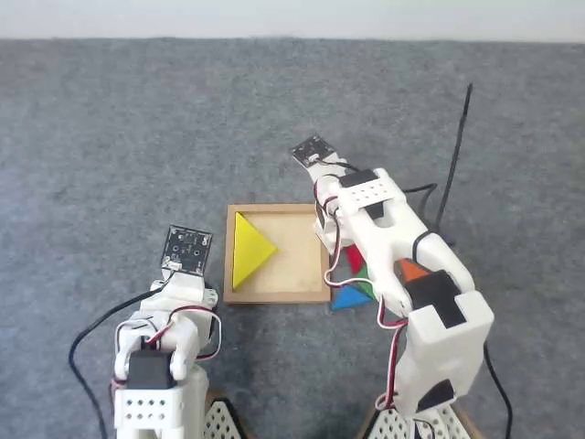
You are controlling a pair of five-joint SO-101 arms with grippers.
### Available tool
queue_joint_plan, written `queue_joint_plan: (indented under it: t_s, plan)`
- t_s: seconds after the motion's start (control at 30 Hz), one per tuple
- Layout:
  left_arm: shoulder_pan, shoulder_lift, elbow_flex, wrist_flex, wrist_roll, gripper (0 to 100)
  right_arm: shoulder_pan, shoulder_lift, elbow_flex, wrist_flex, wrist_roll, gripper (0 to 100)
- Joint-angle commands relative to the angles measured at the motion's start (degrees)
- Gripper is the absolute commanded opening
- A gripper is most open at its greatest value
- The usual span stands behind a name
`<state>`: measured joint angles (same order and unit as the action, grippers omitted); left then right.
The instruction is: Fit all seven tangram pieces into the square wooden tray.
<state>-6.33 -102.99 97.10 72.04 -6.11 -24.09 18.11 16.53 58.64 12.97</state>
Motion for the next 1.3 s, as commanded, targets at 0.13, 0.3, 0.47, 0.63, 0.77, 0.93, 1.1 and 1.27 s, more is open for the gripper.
queue_joint_plan:
  t_s: [0.13,0.3,0.47,0.63,0.77,0.93,1.1,1.27]
  plan:
    - [-0.2,-1.1,-0.7,0.3,0.4,1,-0.5,-2.7,-1.1,6.1,-7.6,29.6]
    - [-0.2,-1.1,-0.7,0.3,0.4,1,-0.6,0.0,-1.1,5.8,-11.9,29.6]
    - [-0.2,-1.1,-0.7,0.3,0.4,1,-0.1,-0.6,-1.1,6.3,-13.6,33.7]
    - [-0.2,-1.1,-0.7,0.3,0.4,1,0.3,-5.0,2.0,6.5,-15.3,39.3]
    - [-0.2,-1.1,-0.7,0.3,0.4,1,0.3,-6.4,6.2,1.4,-15.4,37.5]
    - [-0.2,-1.1,-0.7,0.3,0.4,1,0.1,-4.6,5.9,0.3,-15.4,33.9]
    - [-0.2,-1.1,-0.7,0.3,0.4,1,0.3,-3.3,4.5,1.6,-15.5,24.4]
    - [-0.2,-1.1,-0.7,0.3,0.4,1,0.3,-3.6,4.7,1.7,-15.5,19.1]
